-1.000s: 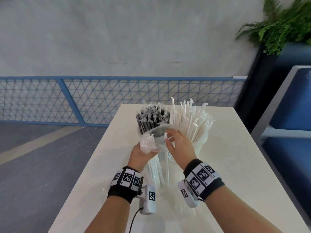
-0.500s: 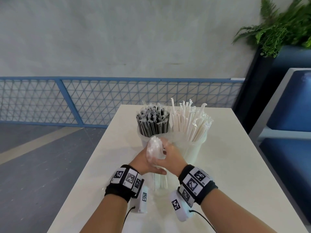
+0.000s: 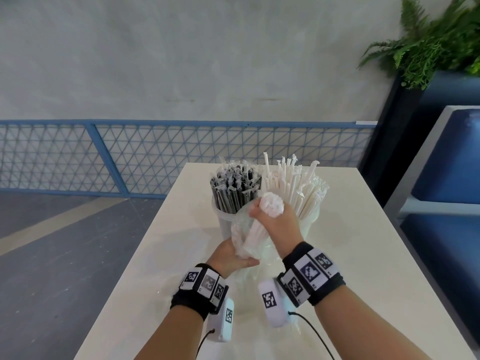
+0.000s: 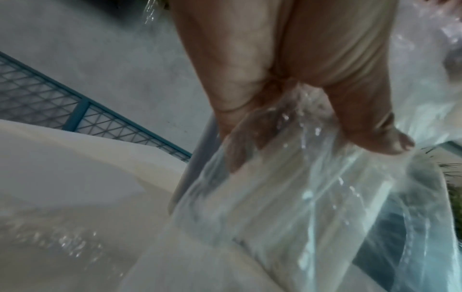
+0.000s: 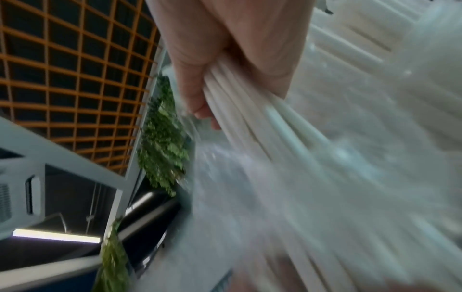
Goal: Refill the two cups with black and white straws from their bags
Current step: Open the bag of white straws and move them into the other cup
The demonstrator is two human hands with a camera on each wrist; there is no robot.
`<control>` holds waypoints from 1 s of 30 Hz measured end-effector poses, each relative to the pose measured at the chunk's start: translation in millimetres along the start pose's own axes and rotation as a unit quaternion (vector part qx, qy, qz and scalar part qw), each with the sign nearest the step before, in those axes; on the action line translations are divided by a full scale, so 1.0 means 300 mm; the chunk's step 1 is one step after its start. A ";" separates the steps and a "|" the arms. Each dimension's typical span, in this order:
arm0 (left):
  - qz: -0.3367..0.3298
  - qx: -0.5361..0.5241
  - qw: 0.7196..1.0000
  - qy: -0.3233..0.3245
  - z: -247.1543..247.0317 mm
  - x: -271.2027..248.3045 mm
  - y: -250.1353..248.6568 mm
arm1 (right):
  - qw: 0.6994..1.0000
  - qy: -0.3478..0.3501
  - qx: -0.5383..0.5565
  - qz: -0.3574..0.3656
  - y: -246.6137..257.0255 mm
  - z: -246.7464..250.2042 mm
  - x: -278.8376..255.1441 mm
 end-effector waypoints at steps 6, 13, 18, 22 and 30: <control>-0.035 -0.027 0.999 -0.017 -0.006 0.011 -0.016 | 0.997 0.025 0.034 0.061 0.033 0.044 0.024; -0.057 -0.028 0.998 -0.021 -0.019 0.022 -0.023 | 0.997 -0.016 -0.072 0.034 0.007 0.049 0.006; -0.078 -0.049 0.993 -0.079 0.027 0.016 -0.008 | 0.983 -0.150 -0.047 0.090 0.193 0.204 0.081; -0.082 -0.101 0.984 -0.120 0.059 -0.003 -0.016 | 0.967 -0.210 -0.087 0.118 0.233 0.251 0.136; -0.065 -0.214 0.965 -0.134 0.050 -0.003 -0.031 | 0.976 -0.135 -0.166 0.040 0.095 0.155 0.158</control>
Point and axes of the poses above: each hand's wrist, its own x-axis towards the middle knuckle, its own z-axis out of the back of the hand, y = z × x, the point moved 4 cm from there along x, towards the middle knuckle, and after that the axes turned 15 degrees about -x, right-handed, at the moved point
